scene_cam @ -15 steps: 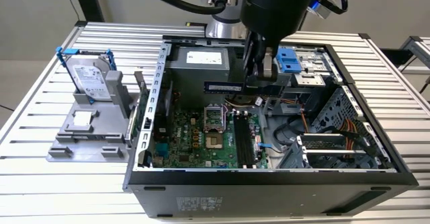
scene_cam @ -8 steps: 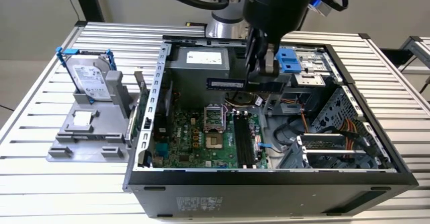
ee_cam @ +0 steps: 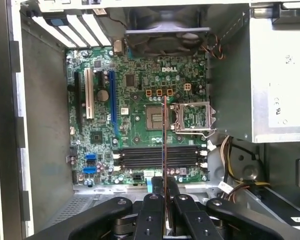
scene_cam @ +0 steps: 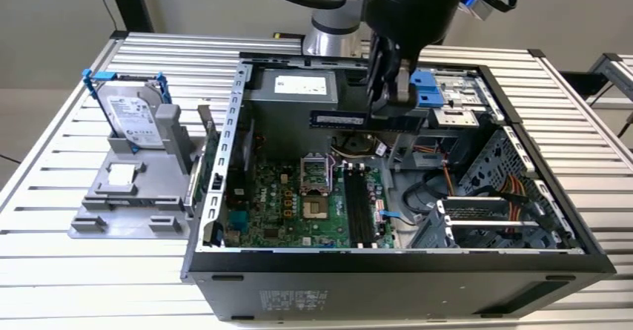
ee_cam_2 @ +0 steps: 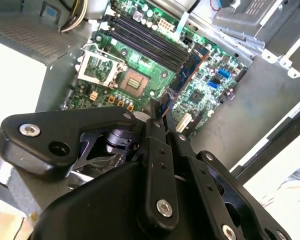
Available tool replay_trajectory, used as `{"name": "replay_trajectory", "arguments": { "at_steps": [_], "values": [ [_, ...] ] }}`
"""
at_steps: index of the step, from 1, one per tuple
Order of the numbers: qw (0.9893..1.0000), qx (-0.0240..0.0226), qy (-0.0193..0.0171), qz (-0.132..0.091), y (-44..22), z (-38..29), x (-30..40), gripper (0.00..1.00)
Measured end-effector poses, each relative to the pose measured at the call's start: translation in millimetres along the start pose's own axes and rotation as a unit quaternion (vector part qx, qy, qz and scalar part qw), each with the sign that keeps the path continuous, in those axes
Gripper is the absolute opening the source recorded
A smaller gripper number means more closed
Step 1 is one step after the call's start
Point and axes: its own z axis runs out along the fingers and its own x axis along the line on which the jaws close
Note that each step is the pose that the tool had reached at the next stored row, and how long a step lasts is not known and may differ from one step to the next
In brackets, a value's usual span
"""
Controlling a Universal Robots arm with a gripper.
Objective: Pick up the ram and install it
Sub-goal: 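Pick up the ram and move it above insertion slot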
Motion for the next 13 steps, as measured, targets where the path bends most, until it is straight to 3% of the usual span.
{"name": "replay_trajectory", "arguments": {
  "at_steps": [13],
  "values": [
    [1.0, 0.0, 0.0, 0.001, -10.9, -0.4, -10.2, 0.0]
  ]
}}
